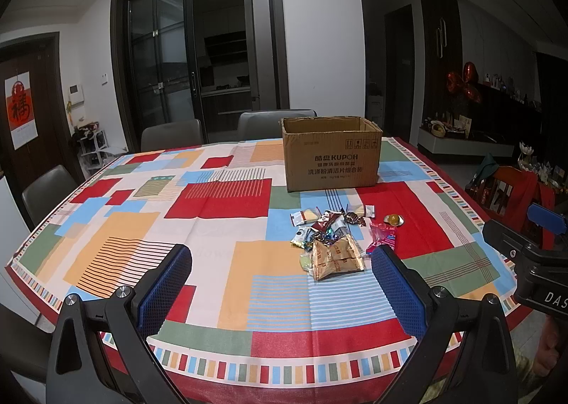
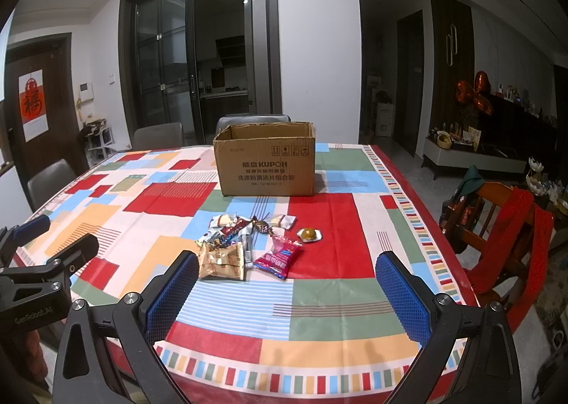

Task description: Organize snacks

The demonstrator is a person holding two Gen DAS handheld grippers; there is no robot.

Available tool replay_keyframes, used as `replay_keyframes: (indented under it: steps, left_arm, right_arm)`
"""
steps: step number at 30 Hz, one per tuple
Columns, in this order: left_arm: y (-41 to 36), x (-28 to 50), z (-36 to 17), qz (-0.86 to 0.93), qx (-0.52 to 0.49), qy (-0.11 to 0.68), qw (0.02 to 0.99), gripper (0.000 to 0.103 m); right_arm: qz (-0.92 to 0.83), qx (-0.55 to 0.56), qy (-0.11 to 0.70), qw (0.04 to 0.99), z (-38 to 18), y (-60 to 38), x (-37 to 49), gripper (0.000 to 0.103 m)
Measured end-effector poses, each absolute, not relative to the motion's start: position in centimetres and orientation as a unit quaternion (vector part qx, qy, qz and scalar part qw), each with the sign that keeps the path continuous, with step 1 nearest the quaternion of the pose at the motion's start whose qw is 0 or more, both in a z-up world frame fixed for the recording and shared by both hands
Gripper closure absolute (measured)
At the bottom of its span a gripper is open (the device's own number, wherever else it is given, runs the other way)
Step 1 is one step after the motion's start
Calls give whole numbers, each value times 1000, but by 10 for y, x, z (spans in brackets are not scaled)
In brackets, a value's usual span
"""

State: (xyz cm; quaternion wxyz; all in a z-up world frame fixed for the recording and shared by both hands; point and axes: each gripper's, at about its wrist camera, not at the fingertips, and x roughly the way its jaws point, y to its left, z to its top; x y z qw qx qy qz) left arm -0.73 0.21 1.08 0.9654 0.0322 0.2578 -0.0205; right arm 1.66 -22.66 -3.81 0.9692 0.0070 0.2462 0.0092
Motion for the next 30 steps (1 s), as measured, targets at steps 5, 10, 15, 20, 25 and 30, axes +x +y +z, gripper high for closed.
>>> replay_keyframes:
  steps: [5,10,15,20,25,30]
  left_arm:
    - [1,-7,10,-21,32,257,966,0]
    - [1,-8,10,-20,32,257,966,0]
    - [1,-8,10,-21,32,257,966,0]
    - [1,-8,9,-20,33,256,966,0]
    - [1,-8,9,-21,33,257,966,0]
    - [2,-8,11,-20,33,257,966,0]
  right_arm:
    - [9,7,246,969,-38,-227,17,2]
    - [9,7,245,969,-38,-226,16,2]
    - [9,7,245,969,-40,-227,17,2]
    - [9,7,245,969,-40,-227,16,2]
    - [9,7,246,969,-41,-226,16,2]
    - [10,7,246,969,-42,-229,18,2]
